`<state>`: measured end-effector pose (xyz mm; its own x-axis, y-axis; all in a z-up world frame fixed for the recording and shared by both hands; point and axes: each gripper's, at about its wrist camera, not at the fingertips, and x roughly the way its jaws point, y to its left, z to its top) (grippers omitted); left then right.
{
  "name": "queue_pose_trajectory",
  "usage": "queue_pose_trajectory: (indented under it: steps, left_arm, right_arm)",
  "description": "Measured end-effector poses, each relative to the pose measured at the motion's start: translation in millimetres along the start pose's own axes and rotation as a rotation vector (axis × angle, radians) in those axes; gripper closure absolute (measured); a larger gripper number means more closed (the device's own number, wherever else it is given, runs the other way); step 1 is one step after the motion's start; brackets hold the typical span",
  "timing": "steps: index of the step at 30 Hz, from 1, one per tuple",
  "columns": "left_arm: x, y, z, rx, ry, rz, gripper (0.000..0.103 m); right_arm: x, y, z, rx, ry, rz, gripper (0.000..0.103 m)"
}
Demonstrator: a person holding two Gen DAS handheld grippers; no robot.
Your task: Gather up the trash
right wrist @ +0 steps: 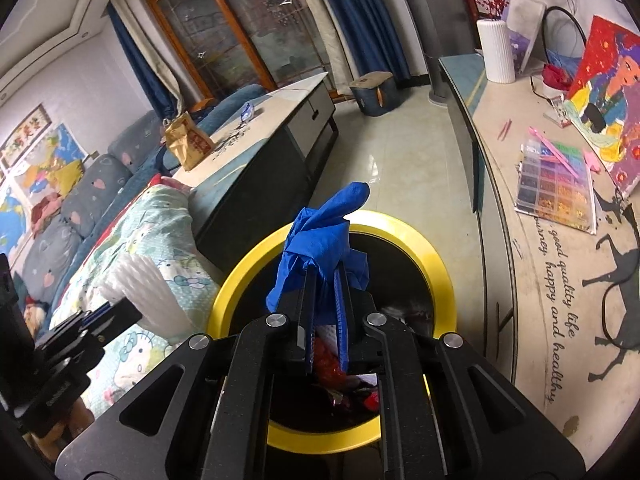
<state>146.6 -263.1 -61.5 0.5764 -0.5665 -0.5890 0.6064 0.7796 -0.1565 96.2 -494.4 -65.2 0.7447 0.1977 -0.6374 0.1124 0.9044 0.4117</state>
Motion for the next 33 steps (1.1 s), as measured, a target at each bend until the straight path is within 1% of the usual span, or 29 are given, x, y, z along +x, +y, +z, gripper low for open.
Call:
queue_pose_trajectory:
  steps: [4,13,15,16,17,18,19,20,21,22,23,24,25,27,28,29,31,33]
  left_arm:
    - [8,-1,0,0.004,0.014,0.0,0.094]
    - [23,1,-3,0.0,0.044,-0.007,0.094]
    - [26,2,-4,-0.005,0.05,-0.012,0.093]
    - [26,2,-4,-0.007,0.053,-0.014,0.092]
    - [27,3,-4,-0.008,0.057,-0.017,0.088]
    - [27,3,-5,-0.009,0.059,-0.016,0.081]
    - [27,4,-5,-0.01,0.059,-0.015,0.075]
    - [26,4,-5,-0.015,0.057,-0.014,0.06]
    - [26,5,-4,-0.022,0.054,-0.016,0.052]
    - [24,6,-3,-0.03,0.052,-0.018,0.05]
    - [23,6,-3,-0.034,0.051,-0.012,0.044]
    - [21,7,-2,-0.037,0.049,-0.002,0.034]
    - [19,9,-2,-0.04,0.046,0.001,0.03]
    - [12,12,-1,-0.052,0.034,0.005,0.017]
    - [8,14,0,-0.056,0.027,0.017,0.013]
    - [5,16,0,-0.058,0.019,0.035,0.007]
    - [-3,21,0,-0.054,0.005,0.072,0.007]
    - [-11,28,0,-0.061,-0.003,0.109,0.007]
  right_arm:
    - [2,-4,-2,0.011,0.006,-0.003,0.094]
    - [6,-6,-6,0.015,0.02,0.001,0.094]
    - [6,-6,-6,0.016,0.02,-0.001,0.091]
    - [5,-6,-7,0.017,0.018,-0.005,0.086]
    - [4,-5,-7,0.018,0.015,-0.006,0.08]
    - [3,-5,-6,0.019,0.009,-0.008,0.075]
    - [1,-5,-6,0.021,0.003,-0.012,0.067]
    - [-1,-5,-6,0.022,-0.005,-0.015,0.059]
    - [-4,-6,-6,0.022,-0.014,-0.019,0.055]
    - [-7,-6,-5,0.022,-0.022,-0.023,0.046]
    - [-10,-6,-5,0.018,-0.036,-0.031,0.04]
    - [-13,-5,-5,0.014,-0.045,-0.038,0.037]
    - [-16,-4,-4,0.009,-0.054,-0.045,0.032]
    - [-24,0,-3,-0.006,-0.078,-0.061,0.025]
    - [-28,3,-2,-0.011,-0.093,-0.068,0.02]
    - [-33,5,-2,-0.017,-0.11,-0.072,0.017]
    - [-42,14,-2,-0.042,-0.141,-0.07,0.013]
    - [-50,25,-3,-0.079,-0.159,-0.071,0.012]
